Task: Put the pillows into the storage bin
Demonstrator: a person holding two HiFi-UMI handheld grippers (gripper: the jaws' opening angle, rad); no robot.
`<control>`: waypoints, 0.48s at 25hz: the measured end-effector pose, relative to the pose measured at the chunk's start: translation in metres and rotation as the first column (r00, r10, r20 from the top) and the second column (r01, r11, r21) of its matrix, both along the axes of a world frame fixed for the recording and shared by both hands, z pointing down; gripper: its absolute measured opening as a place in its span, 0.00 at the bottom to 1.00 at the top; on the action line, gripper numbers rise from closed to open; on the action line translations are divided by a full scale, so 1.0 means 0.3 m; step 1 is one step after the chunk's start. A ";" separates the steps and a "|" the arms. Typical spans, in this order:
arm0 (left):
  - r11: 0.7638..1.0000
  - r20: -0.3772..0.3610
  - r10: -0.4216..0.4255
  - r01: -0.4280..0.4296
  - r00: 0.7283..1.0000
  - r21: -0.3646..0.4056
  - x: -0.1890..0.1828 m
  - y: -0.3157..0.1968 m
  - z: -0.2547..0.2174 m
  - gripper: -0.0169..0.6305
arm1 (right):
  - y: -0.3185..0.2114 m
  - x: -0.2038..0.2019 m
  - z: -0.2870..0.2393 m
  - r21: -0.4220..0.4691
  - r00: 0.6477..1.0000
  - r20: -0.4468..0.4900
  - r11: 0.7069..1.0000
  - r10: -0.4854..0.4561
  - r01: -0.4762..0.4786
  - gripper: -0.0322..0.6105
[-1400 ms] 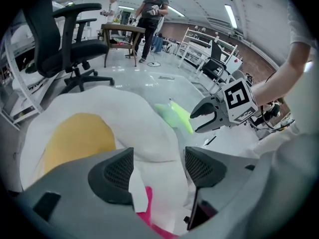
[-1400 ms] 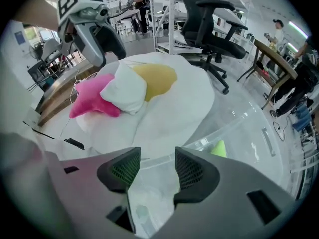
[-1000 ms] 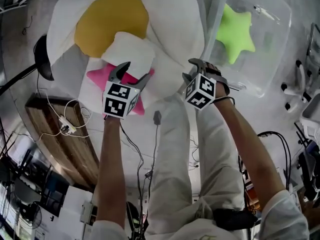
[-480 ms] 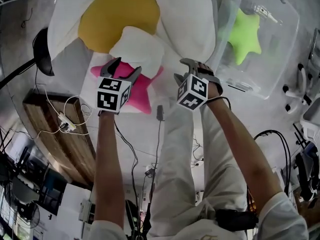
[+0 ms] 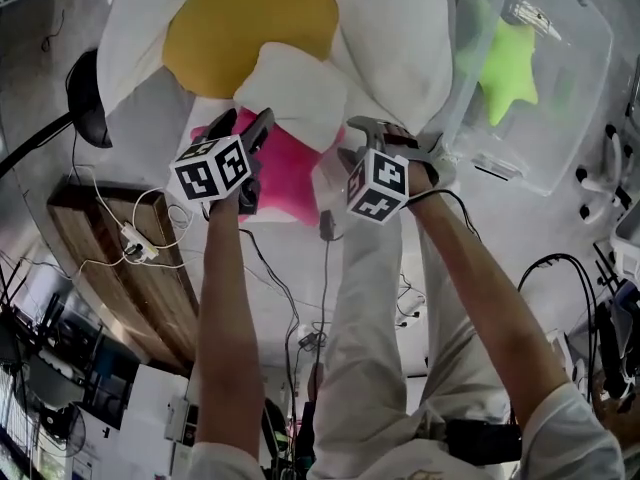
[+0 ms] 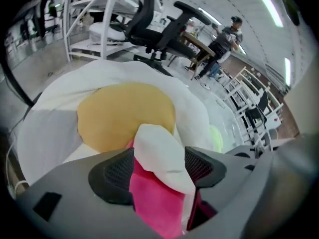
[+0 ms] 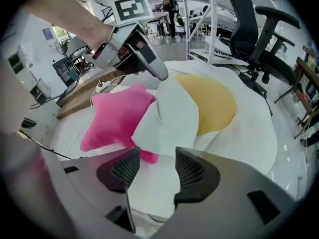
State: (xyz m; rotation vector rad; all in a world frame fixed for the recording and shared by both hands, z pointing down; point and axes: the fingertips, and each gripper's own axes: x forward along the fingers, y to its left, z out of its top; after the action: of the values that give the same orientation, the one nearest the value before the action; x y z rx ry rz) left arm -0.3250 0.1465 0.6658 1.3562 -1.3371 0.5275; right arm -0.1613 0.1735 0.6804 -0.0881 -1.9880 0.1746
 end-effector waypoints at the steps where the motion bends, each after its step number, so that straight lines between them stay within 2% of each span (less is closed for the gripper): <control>1: 0.999 -0.019 -0.047 0.047 0.999 0.003 -0.010 0.000 0.013 0.53 | 0.007 -0.015 0.008 -0.010 1.000 0.007 1.000 0.009 -0.009 0.42; 3: 0.994 -0.045 -0.108 0.109 0.993 0.012 -0.028 -0.003 0.033 0.53 | 0.031 -0.046 0.022 -0.038 1.000 0.019 0.999 0.012 -0.011 0.42; 5: 0.990 -0.058 -0.136 0.137 0.989 0.016 -0.045 -0.007 0.047 0.53 | 0.057 -0.074 0.036 -0.057 1.000 0.026 0.998 -0.007 0.008 0.42; 12: 0.988 -0.108 -0.149 0.153 0.983 0.029 -0.040 -0.006 0.084 0.49 | 0.127 -0.108 0.073 -0.103 0.996 0.029 0.991 -0.087 0.090 0.43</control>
State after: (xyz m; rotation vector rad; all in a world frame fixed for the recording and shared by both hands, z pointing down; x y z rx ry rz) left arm -0.3370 0.1446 0.6910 1.2826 -1.3555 0.3258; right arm -0.1938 0.2116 0.7022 -0.2459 -1.9942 0.2205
